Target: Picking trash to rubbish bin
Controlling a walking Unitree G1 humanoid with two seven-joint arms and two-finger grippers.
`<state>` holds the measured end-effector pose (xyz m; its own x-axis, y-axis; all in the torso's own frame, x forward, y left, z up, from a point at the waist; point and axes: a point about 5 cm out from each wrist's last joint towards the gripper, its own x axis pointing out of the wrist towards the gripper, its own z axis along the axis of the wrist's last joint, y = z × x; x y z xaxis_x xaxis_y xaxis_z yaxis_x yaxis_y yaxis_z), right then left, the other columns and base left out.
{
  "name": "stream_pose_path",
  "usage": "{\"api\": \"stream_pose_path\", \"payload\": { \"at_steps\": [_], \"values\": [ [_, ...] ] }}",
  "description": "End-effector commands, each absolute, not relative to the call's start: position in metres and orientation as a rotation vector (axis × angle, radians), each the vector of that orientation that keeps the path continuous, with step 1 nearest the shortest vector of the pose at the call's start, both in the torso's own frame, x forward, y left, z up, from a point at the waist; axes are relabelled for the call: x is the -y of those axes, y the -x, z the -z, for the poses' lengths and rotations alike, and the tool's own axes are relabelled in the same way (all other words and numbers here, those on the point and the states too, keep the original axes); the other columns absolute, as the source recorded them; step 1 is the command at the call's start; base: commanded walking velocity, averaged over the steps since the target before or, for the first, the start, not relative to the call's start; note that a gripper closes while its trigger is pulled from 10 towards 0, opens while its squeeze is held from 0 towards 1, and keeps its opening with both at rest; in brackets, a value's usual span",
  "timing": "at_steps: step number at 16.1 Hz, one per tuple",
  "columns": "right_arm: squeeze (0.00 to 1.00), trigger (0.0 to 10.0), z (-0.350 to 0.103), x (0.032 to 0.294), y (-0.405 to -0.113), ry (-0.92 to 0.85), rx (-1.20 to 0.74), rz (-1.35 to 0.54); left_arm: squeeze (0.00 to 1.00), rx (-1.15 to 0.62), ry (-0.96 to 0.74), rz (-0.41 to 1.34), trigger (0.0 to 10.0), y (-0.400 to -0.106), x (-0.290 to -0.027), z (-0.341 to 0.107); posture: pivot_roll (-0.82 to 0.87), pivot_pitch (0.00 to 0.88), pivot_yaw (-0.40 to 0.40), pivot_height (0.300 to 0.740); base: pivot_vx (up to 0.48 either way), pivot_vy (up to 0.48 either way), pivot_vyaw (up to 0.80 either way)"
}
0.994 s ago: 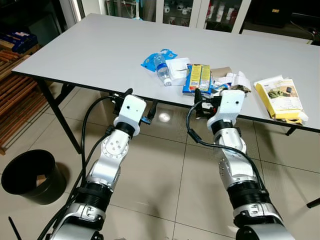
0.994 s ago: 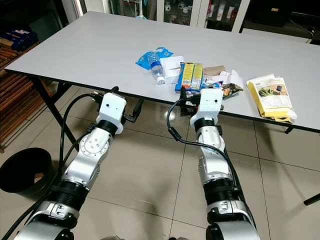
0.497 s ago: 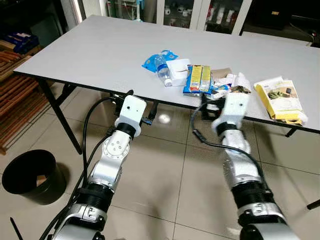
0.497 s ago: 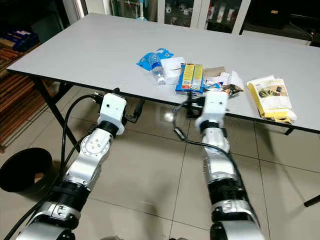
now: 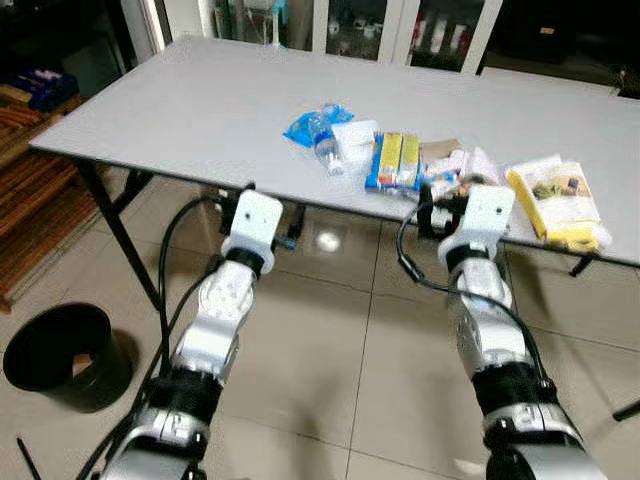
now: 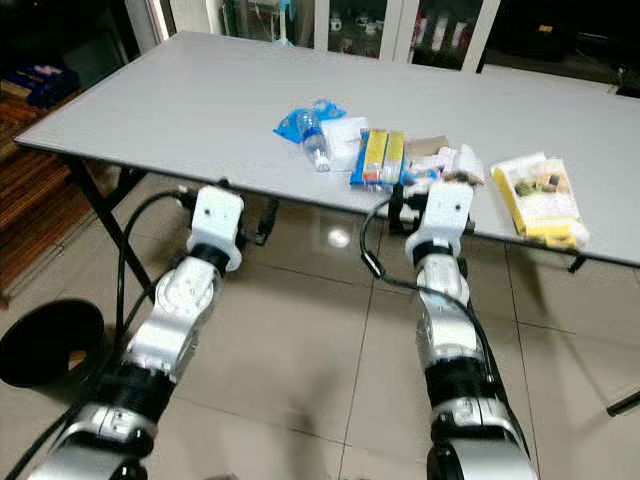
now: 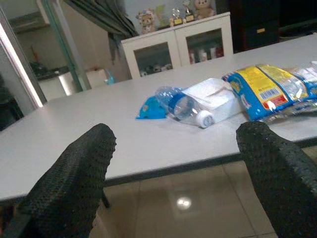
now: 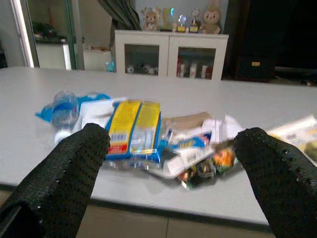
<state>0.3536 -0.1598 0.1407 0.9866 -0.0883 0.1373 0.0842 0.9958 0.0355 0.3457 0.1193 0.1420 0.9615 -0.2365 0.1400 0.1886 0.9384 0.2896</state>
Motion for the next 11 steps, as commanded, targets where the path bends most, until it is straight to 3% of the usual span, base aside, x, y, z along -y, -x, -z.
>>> {"api": "stream_pose_path", "payload": {
  "at_steps": [1,2,11],
  "values": [
    [0.0,10.0,-0.1486,0.1638,-0.3578,-0.035,0.15,0.091,0.0,0.191,-0.284,0.217,10.0,-0.3492,-0.1168,-0.1488,0.01,0.0,-0.055,0.74,0.465,0.0,-0.59],
    [0.0,10.0,-0.149,0.164,-0.3581,-0.032,0.15,0.092,0.0,0.191,-0.281,0.216,10.0,-0.3496,-0.1166,-0.1494,0.01,0.0,-0.058,0.74,0.465,0.0,-0.8],
    [0.0,10.0,-0.1541,0.163,-0.3609,-0.043,0.171,0.104,0.0,0.198,-0.279,0.186,10.0,-0.3531,-0.1216,-0.1541,0.02,0.017,-0.062,0.74,0.474,0.0,0.0]
  ]
}}
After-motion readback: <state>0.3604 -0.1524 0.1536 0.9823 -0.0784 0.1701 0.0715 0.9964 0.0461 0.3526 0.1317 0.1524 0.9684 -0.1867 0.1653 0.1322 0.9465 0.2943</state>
